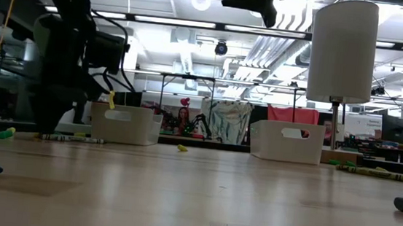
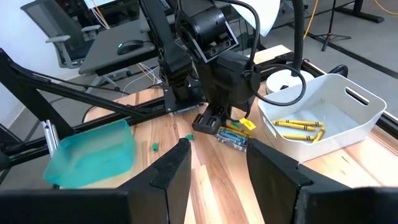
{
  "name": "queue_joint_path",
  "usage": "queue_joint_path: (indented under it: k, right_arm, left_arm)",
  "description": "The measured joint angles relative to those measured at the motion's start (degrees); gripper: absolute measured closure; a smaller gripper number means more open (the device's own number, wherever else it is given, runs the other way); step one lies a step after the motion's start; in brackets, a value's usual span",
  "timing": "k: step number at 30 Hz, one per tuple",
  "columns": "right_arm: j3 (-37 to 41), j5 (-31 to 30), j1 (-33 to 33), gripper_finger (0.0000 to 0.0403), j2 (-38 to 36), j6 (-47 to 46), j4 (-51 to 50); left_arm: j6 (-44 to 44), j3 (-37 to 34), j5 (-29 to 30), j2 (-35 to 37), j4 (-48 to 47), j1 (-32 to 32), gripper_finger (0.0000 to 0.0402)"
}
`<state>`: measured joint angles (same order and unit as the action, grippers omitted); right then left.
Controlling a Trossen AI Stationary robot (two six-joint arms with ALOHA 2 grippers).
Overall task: Sort crayons
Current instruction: Put the yellow crayon into the gray bin
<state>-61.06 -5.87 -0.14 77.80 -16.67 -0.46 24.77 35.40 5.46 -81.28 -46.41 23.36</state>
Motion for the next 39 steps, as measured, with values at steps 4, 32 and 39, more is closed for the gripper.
queue_joint_path:
  k: [4,32,39]
  right_arm:
    - [0.0,0.0,0.0,0.0253,0.0,0.0,-0.3]
    - [0.0,0.1,0.0,0.0253,0.0,0.1,1.2]
    - [0.0,2.9,0.0,0.0253,0.0,0.2,6.2]
  left_arm:
    - [-1.7,0.0,-0.9,-0.1,-0.1,-0.1,0.0294]
    - [0.3,1.4,-13.3,29.1,14.0,-8.5,0.0401]
    - [-5.4,1.6,-7.5,30.9,46.9,-17.3,0.0401]
